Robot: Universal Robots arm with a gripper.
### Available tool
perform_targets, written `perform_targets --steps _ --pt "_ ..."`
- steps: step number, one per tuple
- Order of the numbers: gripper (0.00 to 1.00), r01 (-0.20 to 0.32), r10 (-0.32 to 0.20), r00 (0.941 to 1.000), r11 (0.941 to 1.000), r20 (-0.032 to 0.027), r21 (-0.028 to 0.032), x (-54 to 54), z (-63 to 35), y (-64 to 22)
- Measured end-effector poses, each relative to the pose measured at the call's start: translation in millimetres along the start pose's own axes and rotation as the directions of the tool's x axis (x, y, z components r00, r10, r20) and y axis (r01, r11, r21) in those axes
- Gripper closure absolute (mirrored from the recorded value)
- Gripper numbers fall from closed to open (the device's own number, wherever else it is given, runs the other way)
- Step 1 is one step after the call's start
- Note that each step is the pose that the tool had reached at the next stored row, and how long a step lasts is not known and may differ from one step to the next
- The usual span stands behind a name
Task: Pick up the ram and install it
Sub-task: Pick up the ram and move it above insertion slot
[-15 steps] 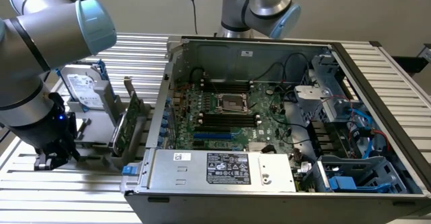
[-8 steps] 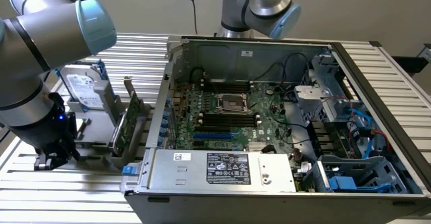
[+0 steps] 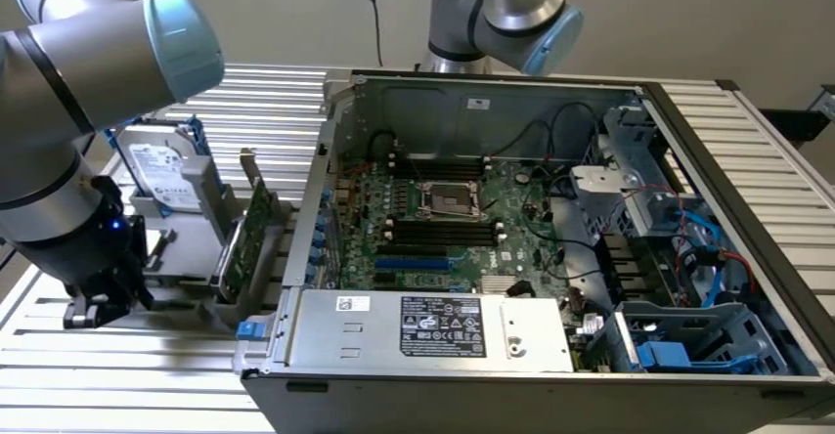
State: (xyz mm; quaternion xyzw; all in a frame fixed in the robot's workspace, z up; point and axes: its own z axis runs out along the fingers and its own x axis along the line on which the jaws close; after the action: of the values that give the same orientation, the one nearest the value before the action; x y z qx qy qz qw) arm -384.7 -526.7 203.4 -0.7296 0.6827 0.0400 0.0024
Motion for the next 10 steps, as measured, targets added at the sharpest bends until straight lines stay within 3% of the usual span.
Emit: perform_targets --steps 10 --pt "0.86 0.0 0.0 1.0 1.0 0.0003 -0.0006 -2.1 -27.7 0.4"
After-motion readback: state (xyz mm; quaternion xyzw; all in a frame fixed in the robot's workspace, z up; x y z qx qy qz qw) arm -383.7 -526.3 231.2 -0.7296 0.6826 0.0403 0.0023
